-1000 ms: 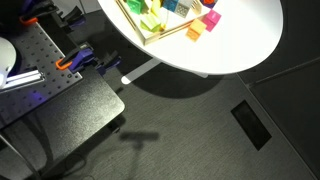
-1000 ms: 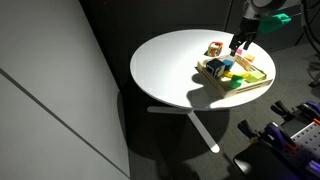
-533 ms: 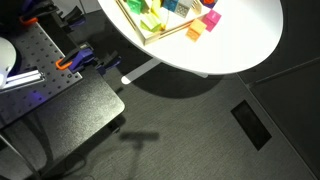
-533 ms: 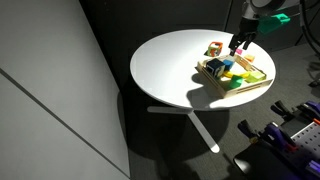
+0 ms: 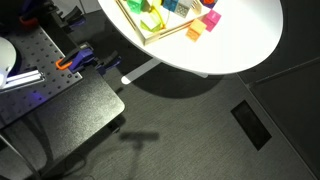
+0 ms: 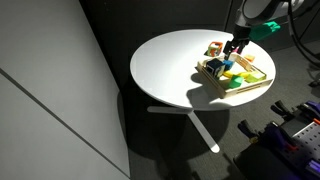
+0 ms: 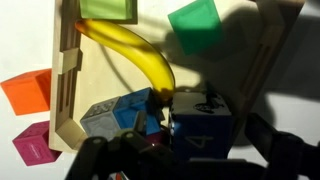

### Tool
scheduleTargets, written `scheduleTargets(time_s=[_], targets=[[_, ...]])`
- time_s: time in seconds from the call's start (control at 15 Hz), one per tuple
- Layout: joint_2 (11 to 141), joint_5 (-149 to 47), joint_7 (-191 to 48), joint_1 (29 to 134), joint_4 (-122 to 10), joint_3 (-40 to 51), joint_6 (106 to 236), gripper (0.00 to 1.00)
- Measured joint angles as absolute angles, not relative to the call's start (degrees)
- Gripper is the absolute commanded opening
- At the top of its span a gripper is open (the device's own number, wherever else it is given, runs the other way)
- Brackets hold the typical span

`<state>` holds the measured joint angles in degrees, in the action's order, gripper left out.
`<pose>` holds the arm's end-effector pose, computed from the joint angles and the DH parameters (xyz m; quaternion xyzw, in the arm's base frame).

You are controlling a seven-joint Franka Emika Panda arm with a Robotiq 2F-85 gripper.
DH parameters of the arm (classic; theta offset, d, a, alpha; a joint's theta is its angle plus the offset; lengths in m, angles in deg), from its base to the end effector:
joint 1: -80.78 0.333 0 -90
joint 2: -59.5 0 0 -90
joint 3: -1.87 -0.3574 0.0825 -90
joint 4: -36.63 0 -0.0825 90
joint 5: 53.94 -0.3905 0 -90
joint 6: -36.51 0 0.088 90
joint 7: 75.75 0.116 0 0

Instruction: Move the gray block from the tray to the table

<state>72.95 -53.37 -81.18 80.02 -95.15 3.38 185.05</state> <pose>0.5480 -0.0215 0.2770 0.9990 0.0322 0.0285 0.0077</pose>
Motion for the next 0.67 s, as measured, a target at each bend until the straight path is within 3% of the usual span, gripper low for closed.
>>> scheduleTargets(time_s=[0.67], targets=[[82.8,-41.7,-69.5,87.0,-88.7,6.4,189.2,1.0]])
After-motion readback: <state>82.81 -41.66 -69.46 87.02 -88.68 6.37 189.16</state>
